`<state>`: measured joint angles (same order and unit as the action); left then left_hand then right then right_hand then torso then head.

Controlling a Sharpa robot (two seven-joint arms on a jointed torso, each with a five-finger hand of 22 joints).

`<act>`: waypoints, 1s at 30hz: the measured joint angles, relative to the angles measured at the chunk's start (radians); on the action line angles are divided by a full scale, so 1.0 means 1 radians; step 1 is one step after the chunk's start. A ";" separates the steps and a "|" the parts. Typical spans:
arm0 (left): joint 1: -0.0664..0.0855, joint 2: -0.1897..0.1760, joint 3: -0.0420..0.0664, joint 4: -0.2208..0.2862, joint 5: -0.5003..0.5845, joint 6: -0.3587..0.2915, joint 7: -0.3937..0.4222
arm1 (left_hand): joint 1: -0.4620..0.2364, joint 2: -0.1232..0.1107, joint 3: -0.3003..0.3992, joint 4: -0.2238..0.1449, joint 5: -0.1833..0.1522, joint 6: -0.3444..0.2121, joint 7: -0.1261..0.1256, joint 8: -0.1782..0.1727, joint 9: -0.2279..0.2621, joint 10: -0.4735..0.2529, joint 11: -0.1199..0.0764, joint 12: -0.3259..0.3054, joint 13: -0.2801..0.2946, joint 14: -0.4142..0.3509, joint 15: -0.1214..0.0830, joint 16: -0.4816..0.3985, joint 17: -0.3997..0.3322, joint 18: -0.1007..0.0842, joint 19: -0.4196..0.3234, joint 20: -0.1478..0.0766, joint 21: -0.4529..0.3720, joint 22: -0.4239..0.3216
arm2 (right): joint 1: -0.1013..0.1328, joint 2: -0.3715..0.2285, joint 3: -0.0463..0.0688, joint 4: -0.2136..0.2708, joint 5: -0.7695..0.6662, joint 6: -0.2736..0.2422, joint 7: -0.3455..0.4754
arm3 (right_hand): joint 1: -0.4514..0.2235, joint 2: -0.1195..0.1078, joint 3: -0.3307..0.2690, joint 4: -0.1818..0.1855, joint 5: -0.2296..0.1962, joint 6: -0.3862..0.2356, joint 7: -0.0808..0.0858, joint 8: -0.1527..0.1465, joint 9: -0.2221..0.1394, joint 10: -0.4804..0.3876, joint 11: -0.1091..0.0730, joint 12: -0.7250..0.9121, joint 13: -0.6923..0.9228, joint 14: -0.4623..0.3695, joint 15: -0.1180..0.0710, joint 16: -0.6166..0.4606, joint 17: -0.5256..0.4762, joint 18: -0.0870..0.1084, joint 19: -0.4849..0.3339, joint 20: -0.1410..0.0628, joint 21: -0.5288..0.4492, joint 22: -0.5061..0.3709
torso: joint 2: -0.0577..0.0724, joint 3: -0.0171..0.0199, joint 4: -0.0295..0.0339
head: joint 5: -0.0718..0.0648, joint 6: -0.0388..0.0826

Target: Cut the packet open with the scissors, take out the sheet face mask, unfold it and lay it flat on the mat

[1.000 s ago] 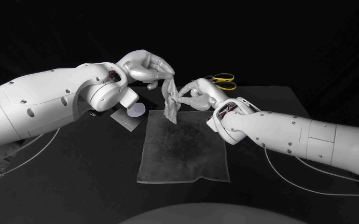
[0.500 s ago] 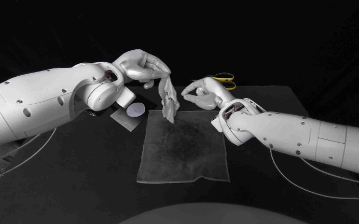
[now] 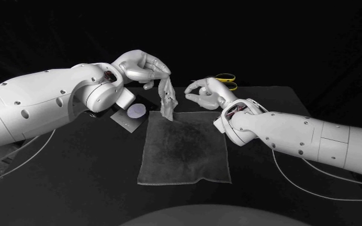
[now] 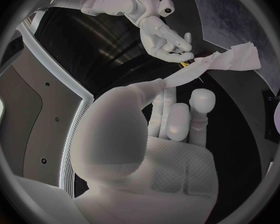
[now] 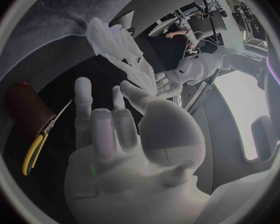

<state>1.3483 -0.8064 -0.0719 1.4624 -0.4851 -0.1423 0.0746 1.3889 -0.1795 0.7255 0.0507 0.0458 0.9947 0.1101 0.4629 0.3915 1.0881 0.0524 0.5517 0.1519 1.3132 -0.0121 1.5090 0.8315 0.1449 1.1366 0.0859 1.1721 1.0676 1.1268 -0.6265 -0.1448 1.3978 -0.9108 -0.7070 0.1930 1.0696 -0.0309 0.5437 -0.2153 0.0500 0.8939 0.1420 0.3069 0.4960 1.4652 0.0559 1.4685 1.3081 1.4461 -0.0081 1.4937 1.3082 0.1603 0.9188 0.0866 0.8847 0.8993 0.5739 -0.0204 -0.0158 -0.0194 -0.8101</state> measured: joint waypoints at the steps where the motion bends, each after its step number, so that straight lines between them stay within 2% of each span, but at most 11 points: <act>1: 0.000 0.000 0.000 0.000 0.000 0.000 0.000 | 0.000 0.000 0.000 0.000 0.000 0.000 0.000 0.000 0.000 0.000 0.000 0.000 0.000 0.000 0.000 0.000 0.000 0.000 0.000 0.000 0.000 0.000 | 0.000 0.006 0.000 -0.004 0.001 0.005 -0.001 | 0.001 -0.005 -0.008 0.002 0.000 -0.006 0.006 -0.014 -0.008 0.000 0.005 -0.003 0.000 -0.001 0.006 0.000 0.000 0.000 -0.001 0.002 0.000 -0.002 | 0.000 0.0000 0.0001 | -0.001 0.000; 3: 0.000 0.000 0.000 0.001 0.000 0.000 0.000 | 0.000 0.000 0.000 0.000 0.000 -0.002 -0.002 0.000 0.000 0.000 0.000 0.000 0.000 0.000 0.000 0.000 0.000 0.000 0.000 0.000 0.000 0.000 | 0.000 0.021 0.000 -0.016 0.003 0.016 -0.002 | 0.007 -0.012 -0.016 0.008 0.000 -0.010 0.010 -0.030 -0.019 0.001 0.009 -0.003 0.000 -0.001 0.009 0.000 -0.001 -0.001 0.000 0.014 -0.006 -0.004 | 0.000 -0.0001 0.0007 | -0.002 0.000; 8: 0.000 0.000 0.000 0.001 0.000 0.000 -0.001 | 0.000 0.000 0.000 0.000 0.000 -0.002 -0.002 -0.003 0.005 0.000 0.000 0.000 0.000 0.000 0.000 0.000 0.000 0.000 0.000 0.000 0.000 0.000 | 0.000 0.045 0.000 -0.043 0.004 0.040 -0.005 | 0.010 -0.014 -0.027 0.014 0.000 -0.010 0.010 -0.051 -0.034 -0.001 0.011 -0.003 0.000 -0.001 0.016 0.000 -0.002 -0.006 -0.003 0.018 -0.006 -0.005 | 0.001 -0.0012 0.0017 | -0.002 0.000; 11: 0.000 0.000 0.000 0.002 0.000 0.000 -0.001 | 0.000 0.000 0.000 0.000 0.000 -0.002 -0.002 -0.003 0.005 0.000 0.000 0.000 0.000 0.000 0.000 0.000 0.000 0.000 0.000 0.000 0.000 0.000 | -0.001 0.055 -0.001 -0.057 0.004 0.054 -0.007 | 0.010 -0.014 -0.032 0.019 0.000 -0.010 0.010 -0.056 -0.040 0.001 0.016 -0.003 0.000 -0.001 0.016 0.000 -0.002 -0.006 0.001 0.021 -0.009 -0.006 | 0.001 -0.0013 0.0018 | -0.002 -0.001; 18: 0.000 0.000 0.000 0.006 0.000 0.000 -0.001 | -0.001 -0.001 0.000 0.000 0.000 -0.002 -0.002 -0.004 0.005 0.000 0.000 0.000 0.000 0.000 0.000 0.000 0.000 0.000 0.000 0.000 0.000 -0.001 | -0.003 0.062 -0.001 -0.063 0.005 0.104 -0.008 | 0.010 -0.014 -0.044 0.025 0.000 -0.004 0.015 -0.068 -0.048 0.001 0.016 -0.004 -0.001 -0.003 0.017 -0.002 -0.001 -0.006 -0.003 0.025 -0.010 -0.007 | 0.001 -0.0013 0.0017 | 0.001 -0.003; 20: 0.000 0.000 0.000 0.006 0.000 0.000 -0.001 | -0.001 -0.001 0.000 0.000 0.000 -0.002 -0.002 -0.002 0.005 0.000 0.000 0.000 0.000 0.000 0.000 0.000 0.000 0.000 0.000 0.000 0.000 -0.001 | -0.005 0.065 -0.002 -0.065 0.005 0.123 -0.006 | 0.010 -0.014 -0.045 0.026 0.000 -0.001 0.019 -0.068 -0.051 0.001 0.016 -0.004 -0.001 -0.003 0.017 -0.002 -0.001 0.003 -0.003 0.025 -0.014 -0.007 | 0.001 -0.0011 0.0013 | 0.002 -0.003; 22: 0.000 0.001 0.000 0.006 0.000 0.000 -0.001 | -0.001 -0.001 0.000 0.000 0.000 -0.003 -0.003 0.000 0.005 0.000 0.000 0.000 0.000 0.000 0.000 0.000 0.000 0.000 0.000 0.000 0.000 -0.001 | -0.006 0.069 -0.002 -0.066 0.005 0.137 -0.005 | 0.016 -0.009 -0.049 0.030 0.000 0.006 0.017 -0.068 -0.053 0.001 0.016 -0.004 -0.001 -0.003 0.017 -0.003 -0.001 0.009 -0.006 0.028 -0.014 -0.007 | 0.000 -0.0006 0.0012 | 0.002 -0.003; 30: 0.000 0.001 0.000 0.007 0.001 0.001 -0.001 | -0.001 -0.001 0.000 0.000 0.000 0.001 0.001 0.001 0.005 0.000 0.000 0.000 0.000 0.000 0.000 0.000 -0.001 0.000 0.000 0.000 0.000 0.000 | -0.008 0.085 -0.002 -0.088 0.011 0.172 0.000 | 0.021 -0.003 -0.053 0.034 0.000 0.013 0.014 -0.076 -0.058 0.001 0.016 -0.004 0.000 0.001 0.021 -0.004 0.000 0.010 -0.003 0.032 -0.014 -0.008 | 0.000 -0.0003 0.0012 | 0.000 -0.002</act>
<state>1.3483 -0.8049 -0.0721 1.4693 -0.4844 -0.1417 0.0735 1.3878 -0.1808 0.7253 0.0507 0.0457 0.9952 0.1106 0.4640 0.3964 1.0880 0.0524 0.5517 0.1515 1.3132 -0.0121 1.5089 0.8307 0.1448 1.1365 0.0860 1.1716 1.0672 1.1193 -0.5414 -0.1467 1.3103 -0.9001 -0.5348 0.1929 1.0906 -0.0341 0.4909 -0.1808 0.0500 0.9067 0.1557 0.2305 0.4379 1.4666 0.0718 1.4646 1.3076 1.4469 0.0127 1.4897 1.3085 0.1698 0.9159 0.1186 0.8711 0.8915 0.5739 -0.0207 -0.0147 -0.0197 -0.8119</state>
